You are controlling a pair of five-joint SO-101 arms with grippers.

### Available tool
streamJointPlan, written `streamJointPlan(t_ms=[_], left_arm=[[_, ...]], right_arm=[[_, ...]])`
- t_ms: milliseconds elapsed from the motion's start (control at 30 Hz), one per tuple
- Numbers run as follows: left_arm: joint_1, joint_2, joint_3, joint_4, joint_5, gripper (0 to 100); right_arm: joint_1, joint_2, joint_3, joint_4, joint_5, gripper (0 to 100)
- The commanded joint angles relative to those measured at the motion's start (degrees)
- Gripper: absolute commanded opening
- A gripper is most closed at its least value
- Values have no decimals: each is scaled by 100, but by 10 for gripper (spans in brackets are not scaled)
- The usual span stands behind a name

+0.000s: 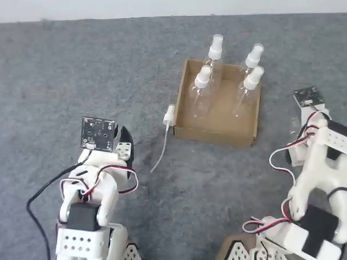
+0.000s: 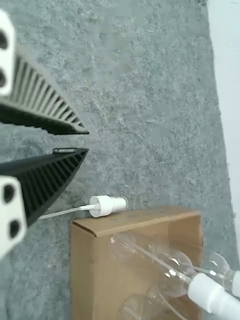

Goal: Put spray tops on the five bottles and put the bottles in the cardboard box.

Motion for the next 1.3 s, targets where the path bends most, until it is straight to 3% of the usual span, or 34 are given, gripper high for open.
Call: streamJointPlan(t_ms=[0, 167, 1267], left_arm=[[18, -123, -22, -246, 70, 36], [18, -123, -22, -246, 70, 36], [18, -114, -40, -202, 79, 37]], right_arm=[[75, -66, -62, -92, 79, 236], [66, -75, -62, 75, 79, 300], [277, -75, 123, 541, 62, 297]])
